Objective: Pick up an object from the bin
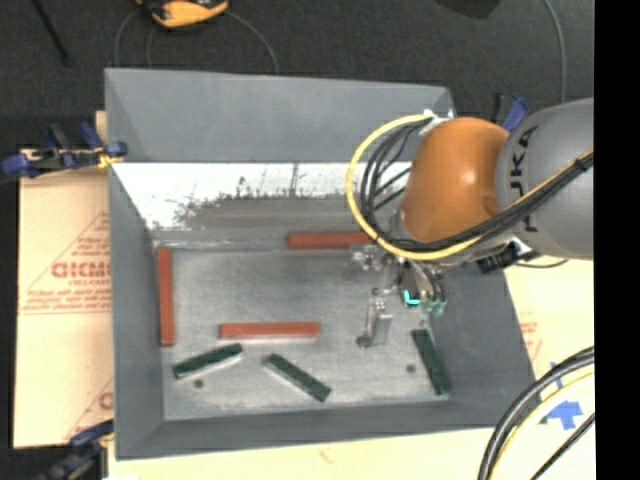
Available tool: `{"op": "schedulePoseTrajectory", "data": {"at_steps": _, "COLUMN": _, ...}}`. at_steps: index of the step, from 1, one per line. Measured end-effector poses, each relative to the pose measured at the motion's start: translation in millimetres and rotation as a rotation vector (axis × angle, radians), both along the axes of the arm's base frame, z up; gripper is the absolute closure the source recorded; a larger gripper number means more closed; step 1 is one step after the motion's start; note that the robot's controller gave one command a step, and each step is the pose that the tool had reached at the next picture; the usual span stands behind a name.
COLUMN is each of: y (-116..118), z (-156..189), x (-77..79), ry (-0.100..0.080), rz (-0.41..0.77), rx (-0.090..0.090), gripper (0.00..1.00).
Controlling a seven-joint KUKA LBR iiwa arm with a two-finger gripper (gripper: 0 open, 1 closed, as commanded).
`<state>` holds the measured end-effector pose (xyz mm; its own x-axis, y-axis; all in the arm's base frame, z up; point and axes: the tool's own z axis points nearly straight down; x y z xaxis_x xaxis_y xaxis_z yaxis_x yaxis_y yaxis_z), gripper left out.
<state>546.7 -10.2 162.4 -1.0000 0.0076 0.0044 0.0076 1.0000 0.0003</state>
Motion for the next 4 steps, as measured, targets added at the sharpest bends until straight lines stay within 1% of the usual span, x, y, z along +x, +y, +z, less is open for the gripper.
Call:
{"op": "schedulePoseTrajectory", "data": {"at_steps": 1, "y": -0.1, "z": 4.4, "x": 1.8, "ry": -0.008, "rz": 0.0, "rx": 0.0, "gripper": 0.0}}
{"op": "schedulePoseTrajectory", "data": {"at_steps": 2, "y": 34.7, "z": -17.5, "x": -12.6, "ry": -0.011, "rz": 0.07, "rx": -0.002, "gripper": 0.0}}
{"op": "schedulePoseTrajectory", "data": {"at_steps": 3, "y": 60.5, "z": -57.2, "x": -16.3, "ry": -0.009, "rz": 0.016, "rx": 0.001, "gripper": 0.0}}
{"op": "schedulePoseTrajectory", "data": {"at_steps": 4, "y": 81.5, "z": -89.8, "x": -25.4, "ry": -0.01, "rz": 0.038, "rx": 0.0, "gripper": 1.0}}
